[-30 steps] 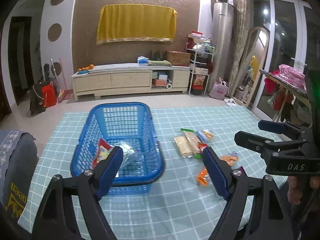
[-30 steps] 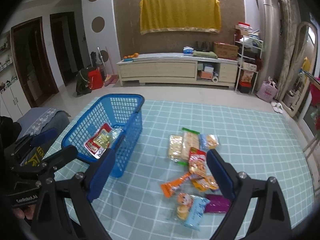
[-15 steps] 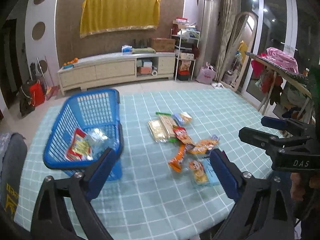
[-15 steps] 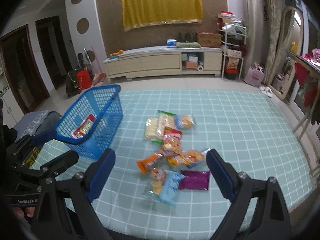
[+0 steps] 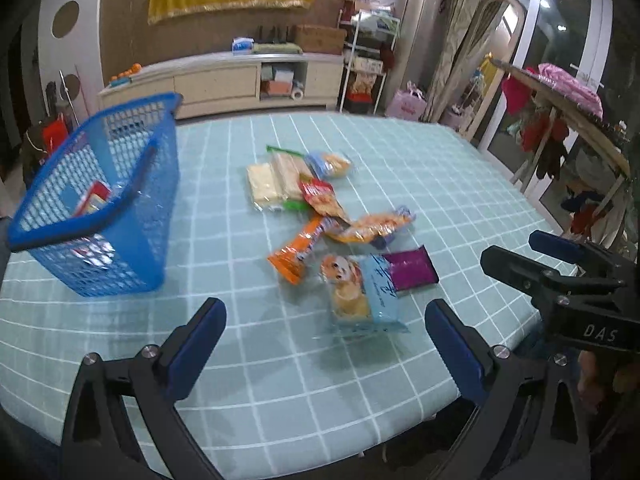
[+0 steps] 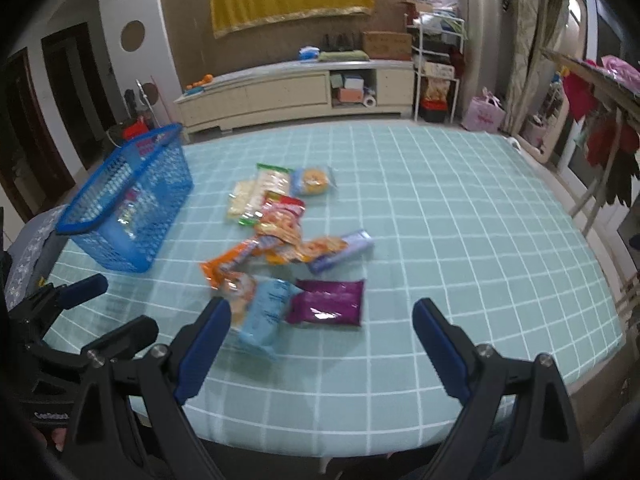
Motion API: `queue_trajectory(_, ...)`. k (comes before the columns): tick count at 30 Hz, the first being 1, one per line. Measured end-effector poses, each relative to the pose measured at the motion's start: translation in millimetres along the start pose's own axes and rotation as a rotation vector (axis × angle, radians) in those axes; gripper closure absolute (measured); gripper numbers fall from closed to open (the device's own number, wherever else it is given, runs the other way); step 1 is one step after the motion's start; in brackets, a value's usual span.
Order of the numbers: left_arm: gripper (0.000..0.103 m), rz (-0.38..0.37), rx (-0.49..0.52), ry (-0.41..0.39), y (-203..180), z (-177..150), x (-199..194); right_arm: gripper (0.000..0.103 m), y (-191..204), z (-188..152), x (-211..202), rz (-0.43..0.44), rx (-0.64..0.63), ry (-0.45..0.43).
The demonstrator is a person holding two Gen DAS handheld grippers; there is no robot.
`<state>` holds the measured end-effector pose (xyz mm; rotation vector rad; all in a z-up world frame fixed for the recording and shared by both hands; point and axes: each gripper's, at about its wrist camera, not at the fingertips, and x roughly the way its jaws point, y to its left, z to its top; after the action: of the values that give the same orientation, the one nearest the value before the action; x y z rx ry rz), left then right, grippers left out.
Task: Organize snacks
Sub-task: 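Reach the left gripper to the blue Dan Huang Su pouch and close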
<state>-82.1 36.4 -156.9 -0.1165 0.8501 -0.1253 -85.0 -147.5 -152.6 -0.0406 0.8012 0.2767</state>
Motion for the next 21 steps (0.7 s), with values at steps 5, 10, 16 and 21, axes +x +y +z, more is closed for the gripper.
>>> queue_trajectory(5,0.004,0.006,0.009,0.057,-11.8,-1.6,28.6,0.009,-23.0,-3.1,22.2,-0.020,0.020,0.035)
queue_trajectory(10,0.004,-0.010,0.000,0.117,-17.9,1.6,52.9,0.009,-36.2,-2.8,35.1,-0.039,0.016,0.054)
queue_trajectory(16,0.004,0.003,0.024,0.159,-28.1,9.7,79.3,0.009,-52.4,2.5,50.9,-0.039,0.029,0.072)
queue_trajectory(21,0.004,0.041,0.019,0.190,-27.2,16.9,100.1,0.009,-55.9,8.2,62.1,-0.036,0.028,0.088)
